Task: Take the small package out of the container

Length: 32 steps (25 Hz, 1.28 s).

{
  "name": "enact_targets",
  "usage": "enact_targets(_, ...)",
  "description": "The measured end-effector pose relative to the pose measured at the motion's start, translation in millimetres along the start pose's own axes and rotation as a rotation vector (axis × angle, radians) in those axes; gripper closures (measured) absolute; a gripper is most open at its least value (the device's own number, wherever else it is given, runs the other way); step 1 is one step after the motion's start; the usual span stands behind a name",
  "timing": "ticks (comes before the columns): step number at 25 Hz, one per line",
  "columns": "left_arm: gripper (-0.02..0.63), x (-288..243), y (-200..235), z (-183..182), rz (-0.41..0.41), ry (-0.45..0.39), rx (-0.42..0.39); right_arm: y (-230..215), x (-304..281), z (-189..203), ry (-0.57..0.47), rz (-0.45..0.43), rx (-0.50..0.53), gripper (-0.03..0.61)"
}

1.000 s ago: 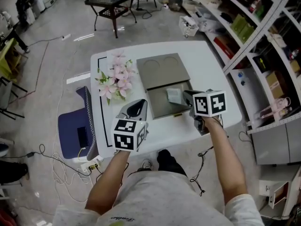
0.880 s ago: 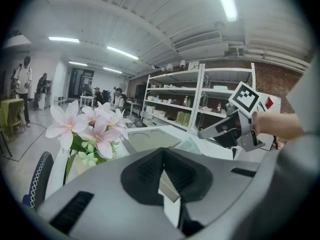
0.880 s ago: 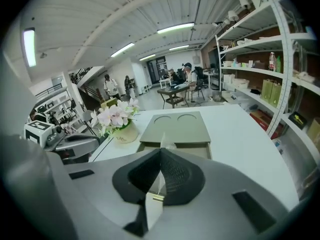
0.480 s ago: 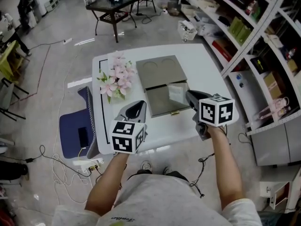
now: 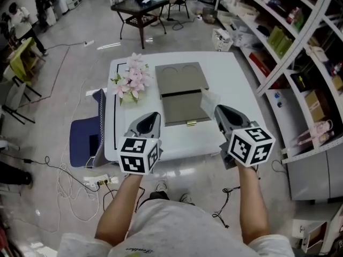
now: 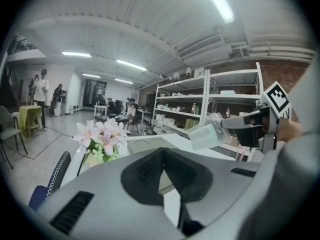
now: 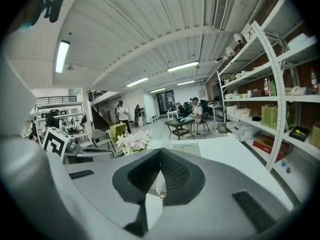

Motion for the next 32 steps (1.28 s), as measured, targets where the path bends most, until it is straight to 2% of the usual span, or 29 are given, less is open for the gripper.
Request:
enact_targets(8,0.609,26.1,-38.7,6.3,-0.079,-0.023,-0.024,-7.9,42.9,20.3,-0.104,-0.023,0.030,0.571)
enact_targets(16,0.609,47.4,-64.4,18.4,-0.145,-0.011,-0.021,-16.7,68.2,40.0,-0.127,-0.033,0.047,0.571)
enact_targets(32,0.609,50.2,-84.0,22.9,-0.168,-0.013,-0.018,-24.8,77.4,46.7,-0.128,-0.060,0.049,0.571)
Point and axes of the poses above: the fingertips, and each gripper's own axes: x backward along the fingers, y to its left, z out of its underside, the point moved 9 cm from there along x, backward along the fingers, and after that the axes turned 1 degree about y, right-handed, at the moved point
